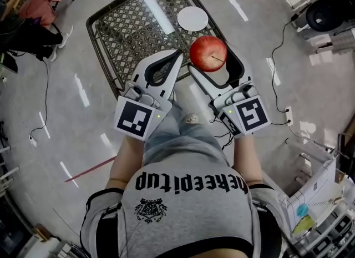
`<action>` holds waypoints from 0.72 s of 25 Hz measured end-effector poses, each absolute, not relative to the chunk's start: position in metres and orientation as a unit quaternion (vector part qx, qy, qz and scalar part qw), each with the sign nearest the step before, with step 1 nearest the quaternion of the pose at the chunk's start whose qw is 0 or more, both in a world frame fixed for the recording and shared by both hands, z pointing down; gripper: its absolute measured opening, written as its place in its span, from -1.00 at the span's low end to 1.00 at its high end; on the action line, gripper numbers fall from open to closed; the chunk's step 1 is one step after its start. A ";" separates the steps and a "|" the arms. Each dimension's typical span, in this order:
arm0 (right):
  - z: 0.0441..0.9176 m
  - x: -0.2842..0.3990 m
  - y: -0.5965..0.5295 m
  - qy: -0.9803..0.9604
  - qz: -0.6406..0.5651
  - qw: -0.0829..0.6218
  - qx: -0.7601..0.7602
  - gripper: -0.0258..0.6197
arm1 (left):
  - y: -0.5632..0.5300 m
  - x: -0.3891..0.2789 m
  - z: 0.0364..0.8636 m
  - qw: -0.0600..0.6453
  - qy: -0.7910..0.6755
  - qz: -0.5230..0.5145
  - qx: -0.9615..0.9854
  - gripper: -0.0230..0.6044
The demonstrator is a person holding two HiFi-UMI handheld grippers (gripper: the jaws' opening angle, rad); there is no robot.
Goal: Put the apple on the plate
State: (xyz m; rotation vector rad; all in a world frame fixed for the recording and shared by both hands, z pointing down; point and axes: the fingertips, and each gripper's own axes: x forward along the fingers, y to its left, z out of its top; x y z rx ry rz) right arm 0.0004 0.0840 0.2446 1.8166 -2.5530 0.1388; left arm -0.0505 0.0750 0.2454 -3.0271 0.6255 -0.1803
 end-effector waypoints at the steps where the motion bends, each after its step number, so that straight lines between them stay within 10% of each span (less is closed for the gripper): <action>1: 0.245 0.002 0.081 -0.812 0.044 0.003 0.582 0.28 | 0.072 -0.048 0.246 0.023 0.198 -0.058 -0.978 -0.86; 18: 0.258 0.005 0.007 -0.771 0.043 0.016 0.636 0.28 | -0.007 -0.042 0.262 0.021 0.132 -0.053 -0.990 -0.86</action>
